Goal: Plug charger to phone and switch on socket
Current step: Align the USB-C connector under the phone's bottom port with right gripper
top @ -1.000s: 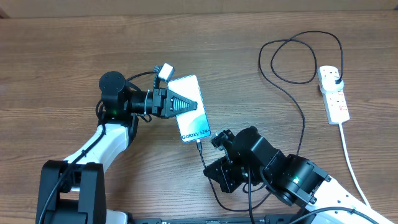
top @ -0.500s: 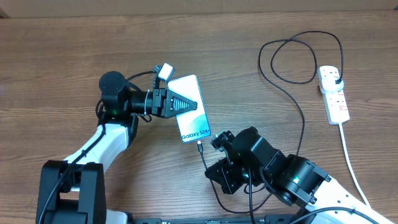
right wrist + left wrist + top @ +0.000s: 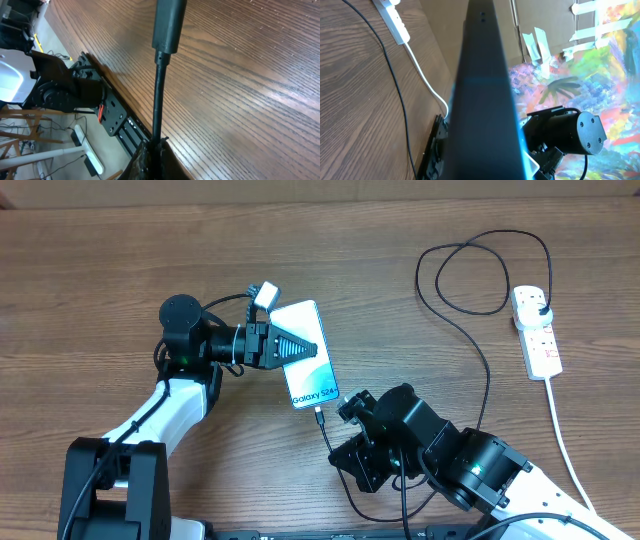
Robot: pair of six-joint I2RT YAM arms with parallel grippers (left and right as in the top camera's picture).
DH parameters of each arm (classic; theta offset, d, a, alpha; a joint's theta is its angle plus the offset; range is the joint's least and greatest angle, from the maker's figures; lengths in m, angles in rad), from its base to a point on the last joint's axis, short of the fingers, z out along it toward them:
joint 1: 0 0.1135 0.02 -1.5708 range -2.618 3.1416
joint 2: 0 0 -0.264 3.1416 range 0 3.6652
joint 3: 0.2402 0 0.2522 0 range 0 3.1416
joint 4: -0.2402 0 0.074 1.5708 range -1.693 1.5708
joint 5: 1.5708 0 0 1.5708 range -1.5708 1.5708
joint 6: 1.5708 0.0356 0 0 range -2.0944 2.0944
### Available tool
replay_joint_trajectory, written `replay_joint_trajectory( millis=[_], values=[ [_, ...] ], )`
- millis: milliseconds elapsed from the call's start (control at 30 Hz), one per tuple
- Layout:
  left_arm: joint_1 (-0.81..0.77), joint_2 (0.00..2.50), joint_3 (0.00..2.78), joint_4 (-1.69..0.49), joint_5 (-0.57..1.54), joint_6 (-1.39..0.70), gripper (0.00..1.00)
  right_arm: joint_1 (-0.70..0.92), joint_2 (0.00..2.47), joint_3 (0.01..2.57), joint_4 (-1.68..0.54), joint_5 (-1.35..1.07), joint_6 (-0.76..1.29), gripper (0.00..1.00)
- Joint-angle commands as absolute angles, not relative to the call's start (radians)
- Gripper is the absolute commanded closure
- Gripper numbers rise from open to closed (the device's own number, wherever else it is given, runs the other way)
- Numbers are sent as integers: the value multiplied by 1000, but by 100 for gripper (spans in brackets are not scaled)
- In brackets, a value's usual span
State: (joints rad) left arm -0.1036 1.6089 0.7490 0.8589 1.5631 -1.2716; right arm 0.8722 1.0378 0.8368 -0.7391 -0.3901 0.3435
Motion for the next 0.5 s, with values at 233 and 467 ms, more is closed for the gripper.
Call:
replay_joint_trajectory(
  millis=[233,467],
  values=[
    [-107,1610,770,863,1580,-1241,96,878,1034,852,-727,-351,313,96],
    [-107,1610,770,863,1580,-1241,96,878,1034,852,-721,-332,312,96]
  ],
)
